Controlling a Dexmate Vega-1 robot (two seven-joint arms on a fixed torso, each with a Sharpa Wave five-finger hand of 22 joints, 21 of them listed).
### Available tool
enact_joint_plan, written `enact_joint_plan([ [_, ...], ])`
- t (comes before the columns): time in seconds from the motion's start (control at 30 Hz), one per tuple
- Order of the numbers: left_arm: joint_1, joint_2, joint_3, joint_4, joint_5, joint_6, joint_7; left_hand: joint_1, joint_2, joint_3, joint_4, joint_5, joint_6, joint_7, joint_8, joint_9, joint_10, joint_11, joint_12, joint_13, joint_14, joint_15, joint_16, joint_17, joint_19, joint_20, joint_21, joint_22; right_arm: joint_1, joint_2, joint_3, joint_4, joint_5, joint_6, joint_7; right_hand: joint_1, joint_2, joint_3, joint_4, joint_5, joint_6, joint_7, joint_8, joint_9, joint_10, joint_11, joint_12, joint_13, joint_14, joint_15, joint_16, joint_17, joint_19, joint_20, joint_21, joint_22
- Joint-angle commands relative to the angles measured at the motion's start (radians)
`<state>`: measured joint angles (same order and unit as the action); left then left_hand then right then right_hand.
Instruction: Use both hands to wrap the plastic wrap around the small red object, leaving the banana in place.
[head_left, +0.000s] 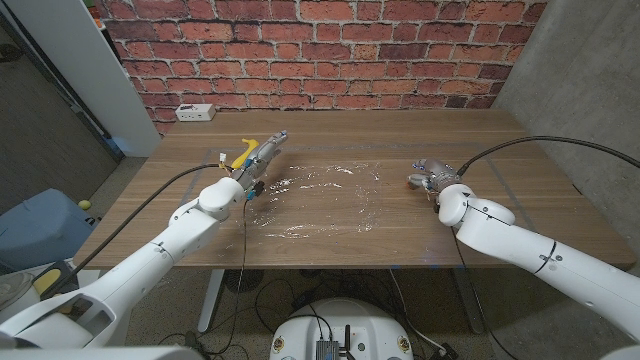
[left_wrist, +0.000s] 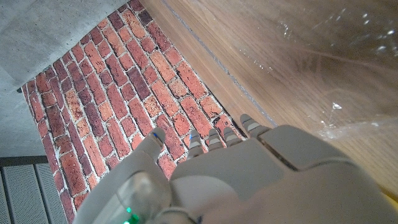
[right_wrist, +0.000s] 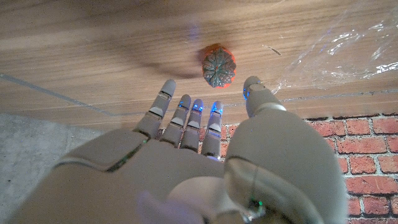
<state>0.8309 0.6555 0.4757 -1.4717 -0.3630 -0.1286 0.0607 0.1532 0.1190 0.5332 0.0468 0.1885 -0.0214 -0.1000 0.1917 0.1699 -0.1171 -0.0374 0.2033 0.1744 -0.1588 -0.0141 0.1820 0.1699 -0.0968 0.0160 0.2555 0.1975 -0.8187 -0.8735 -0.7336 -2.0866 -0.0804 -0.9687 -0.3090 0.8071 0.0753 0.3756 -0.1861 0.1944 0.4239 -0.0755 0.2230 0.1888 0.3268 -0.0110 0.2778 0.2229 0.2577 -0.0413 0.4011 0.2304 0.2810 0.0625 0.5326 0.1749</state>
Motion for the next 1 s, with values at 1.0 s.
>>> enact_joint_plan([
  [1.0, 0.005, -0.001, -0.008, 0.007, -0.007, -0.004, 0.007, 0.003, 0.002, -0.001, -0.006, 0.004, 0.007, 0.002, -0.007, 0.004, -0.001, 0.002, -0.003, 0.005, -0.005, -0.007, -0.003, 0.003, -0.005, 0.008, 0.004, 0.007, 0.122, 0.06, -0.165, 0.097, -0.155, -0.093, 0.054, 0.465, 0.043, -0.009, 0.006, -0.017, 0.333, -0.029, 0.048, 0.008, 0.257, -0.074, 0.068, 0.039, 0.371, -0.195, 0.345, 0.272, 0.209, -0.112, 0.154, 0.033],
])
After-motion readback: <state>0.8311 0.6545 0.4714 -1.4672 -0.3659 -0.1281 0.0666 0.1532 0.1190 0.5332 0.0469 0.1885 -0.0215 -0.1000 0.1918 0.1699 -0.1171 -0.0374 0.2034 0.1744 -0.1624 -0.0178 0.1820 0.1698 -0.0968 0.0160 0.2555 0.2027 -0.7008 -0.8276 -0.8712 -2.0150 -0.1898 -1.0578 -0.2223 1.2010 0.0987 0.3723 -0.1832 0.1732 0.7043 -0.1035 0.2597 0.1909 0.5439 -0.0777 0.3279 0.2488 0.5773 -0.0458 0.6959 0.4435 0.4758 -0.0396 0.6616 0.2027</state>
